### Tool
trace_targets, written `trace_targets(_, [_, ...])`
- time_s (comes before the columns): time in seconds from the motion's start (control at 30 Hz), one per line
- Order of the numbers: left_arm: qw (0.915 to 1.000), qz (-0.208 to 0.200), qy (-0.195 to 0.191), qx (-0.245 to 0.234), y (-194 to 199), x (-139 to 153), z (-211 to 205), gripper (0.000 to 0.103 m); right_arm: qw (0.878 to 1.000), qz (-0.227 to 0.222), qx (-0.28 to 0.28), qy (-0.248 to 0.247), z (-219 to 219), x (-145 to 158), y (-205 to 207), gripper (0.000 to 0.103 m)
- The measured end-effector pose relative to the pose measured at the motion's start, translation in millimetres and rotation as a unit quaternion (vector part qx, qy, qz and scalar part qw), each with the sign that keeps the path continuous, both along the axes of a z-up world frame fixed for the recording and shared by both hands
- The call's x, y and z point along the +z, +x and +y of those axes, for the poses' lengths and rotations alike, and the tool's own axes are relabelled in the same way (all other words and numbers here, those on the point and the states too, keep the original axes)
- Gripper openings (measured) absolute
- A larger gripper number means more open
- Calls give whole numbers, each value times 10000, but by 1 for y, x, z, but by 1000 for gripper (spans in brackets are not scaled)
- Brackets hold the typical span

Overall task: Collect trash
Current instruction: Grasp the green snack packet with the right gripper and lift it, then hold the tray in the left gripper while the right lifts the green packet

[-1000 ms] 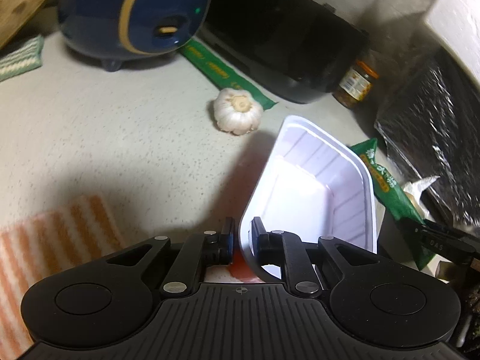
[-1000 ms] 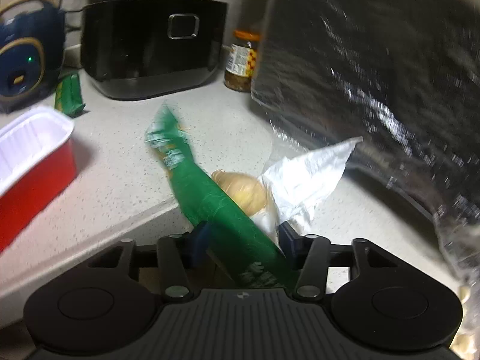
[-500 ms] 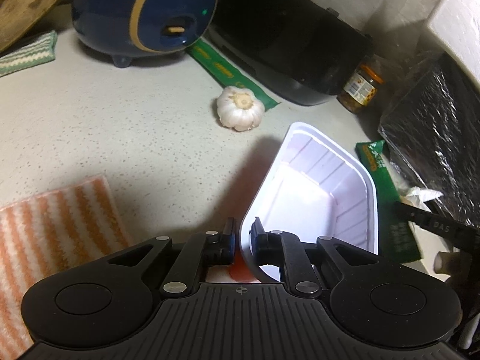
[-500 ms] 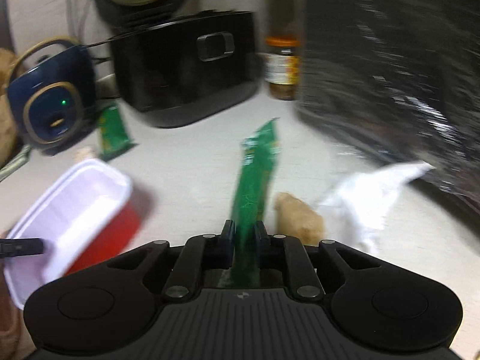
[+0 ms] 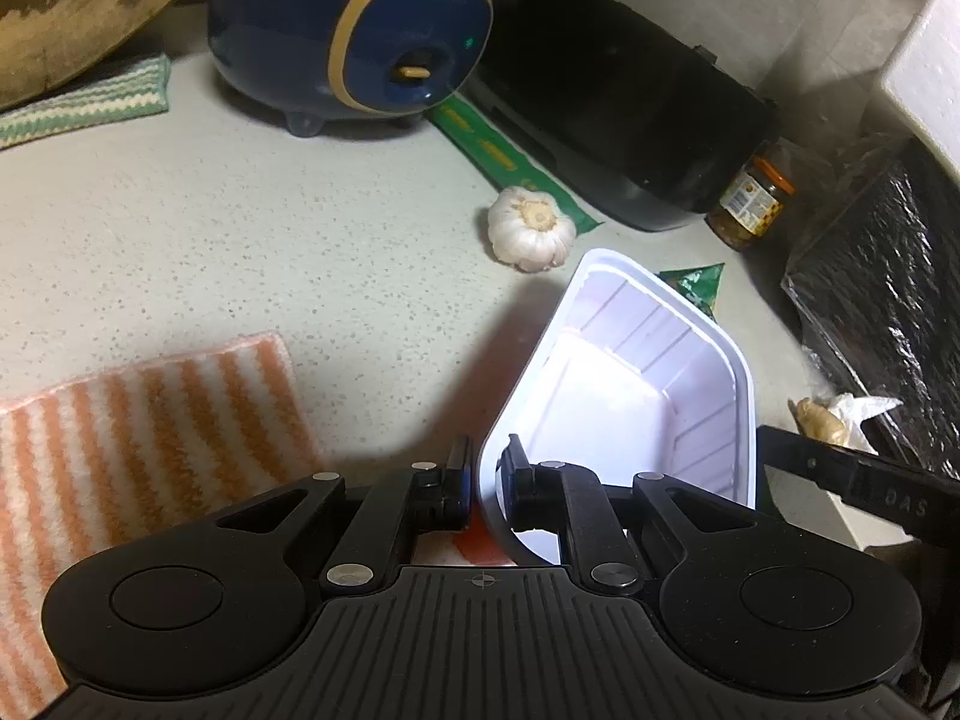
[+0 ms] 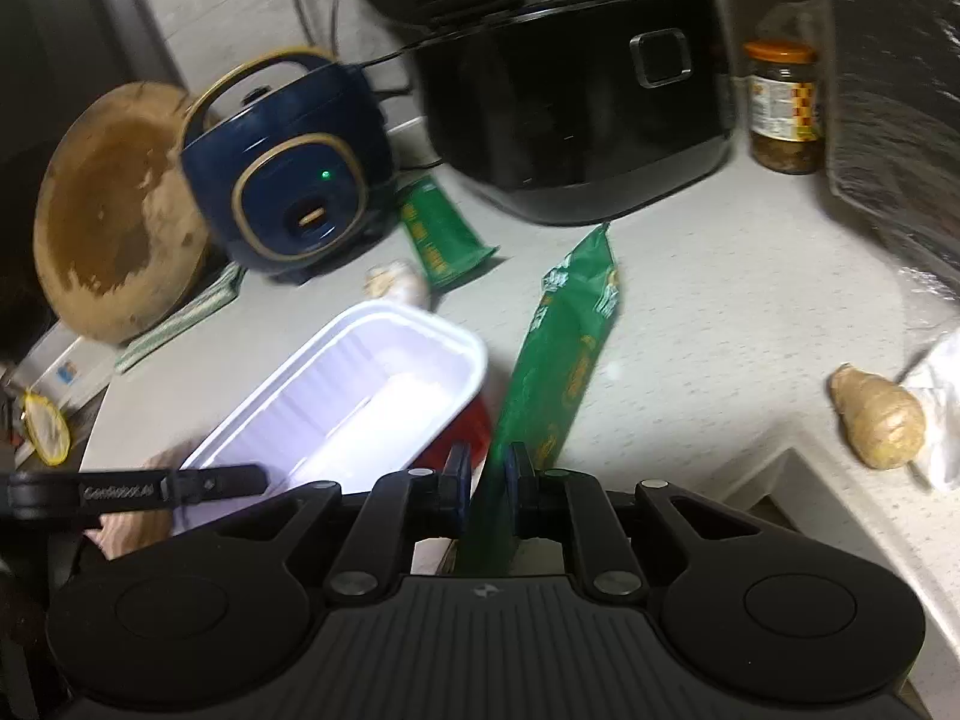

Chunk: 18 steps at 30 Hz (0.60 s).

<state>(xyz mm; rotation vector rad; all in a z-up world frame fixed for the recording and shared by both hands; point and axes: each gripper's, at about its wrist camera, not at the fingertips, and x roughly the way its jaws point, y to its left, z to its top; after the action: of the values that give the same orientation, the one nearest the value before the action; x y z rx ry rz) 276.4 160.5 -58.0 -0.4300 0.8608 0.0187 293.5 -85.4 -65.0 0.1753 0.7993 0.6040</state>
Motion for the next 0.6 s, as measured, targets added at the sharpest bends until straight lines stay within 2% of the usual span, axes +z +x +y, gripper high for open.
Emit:
trace_targets(0.1, [10000, -72, 49, -34, -3, 4, -2, 13, 9991, -339, 148, -225, 1, 9, -17, 17])
trace_targets(0.2, [9997, -85, 211, -28, -6, 6, -5, 13, 9974, -628, 177, -319, -4, 18, -26, 38])
trace_targets(0.27, [9995, -77, 291, -13, -7, 6, -7, 13, 9966, -738, -19, -366, -6, 24, -21, 58])
trace_targets(0.37, [9993, -42, 383, 6, -7, 8, -9, 13, 9967, -623, -372, -352, -4, 26, -4, 61])
trace_targets(0.53, [9984, 16, 562, -17, -10, 10, -12, 14, 9971, -224, -614, -393, 15, 12, 31, 61])
trace_targets(0.6, [9982, 11, 604, -24, -13, 12, -12, 14, 9972, -17, -720, -204, 16, 5, 43, 62])
